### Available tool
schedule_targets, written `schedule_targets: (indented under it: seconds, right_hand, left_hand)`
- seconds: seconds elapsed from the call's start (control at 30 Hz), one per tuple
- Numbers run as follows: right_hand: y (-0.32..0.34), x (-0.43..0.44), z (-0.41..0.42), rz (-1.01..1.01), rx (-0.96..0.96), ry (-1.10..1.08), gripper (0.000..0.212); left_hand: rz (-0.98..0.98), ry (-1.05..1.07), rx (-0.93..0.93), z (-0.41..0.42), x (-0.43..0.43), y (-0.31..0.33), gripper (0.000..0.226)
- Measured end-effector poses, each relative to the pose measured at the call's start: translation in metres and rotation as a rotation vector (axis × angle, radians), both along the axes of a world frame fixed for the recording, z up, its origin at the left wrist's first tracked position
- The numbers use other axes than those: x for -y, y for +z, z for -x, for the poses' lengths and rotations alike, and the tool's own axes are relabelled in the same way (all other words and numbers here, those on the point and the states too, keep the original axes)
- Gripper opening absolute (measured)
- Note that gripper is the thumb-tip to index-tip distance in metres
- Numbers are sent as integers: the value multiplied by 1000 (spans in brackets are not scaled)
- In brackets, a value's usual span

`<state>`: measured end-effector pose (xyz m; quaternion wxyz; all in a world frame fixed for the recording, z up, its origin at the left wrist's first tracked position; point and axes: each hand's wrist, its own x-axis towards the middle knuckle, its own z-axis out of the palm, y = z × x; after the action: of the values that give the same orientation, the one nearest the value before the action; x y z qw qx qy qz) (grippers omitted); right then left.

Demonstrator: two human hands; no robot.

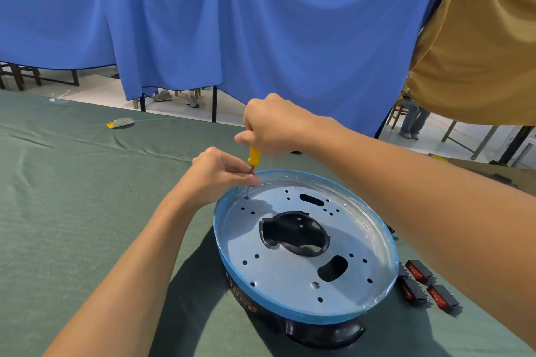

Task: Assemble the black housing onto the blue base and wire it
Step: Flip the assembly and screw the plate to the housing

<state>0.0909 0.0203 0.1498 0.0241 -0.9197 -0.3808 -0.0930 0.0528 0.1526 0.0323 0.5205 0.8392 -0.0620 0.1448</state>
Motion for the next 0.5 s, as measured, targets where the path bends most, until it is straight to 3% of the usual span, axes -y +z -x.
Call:
schedule_targets:
  seconds: [0.13, 0.37, 0.5]
  right_hand:
    - [5, -2, 4, 47, -17, 79, 19]
    - [-1, -3, 1, 45, -3, 2, 40]
    - [10, -5, 7, 190, -90, 37, 25]
  left_hand:
    - [-17, -53, -24, 0, -3, 0, 27]
    - [-34, 13, -17, -1, 3, 0, 8]
    - [-103, -63, -45, -2, -1, 2, 9]
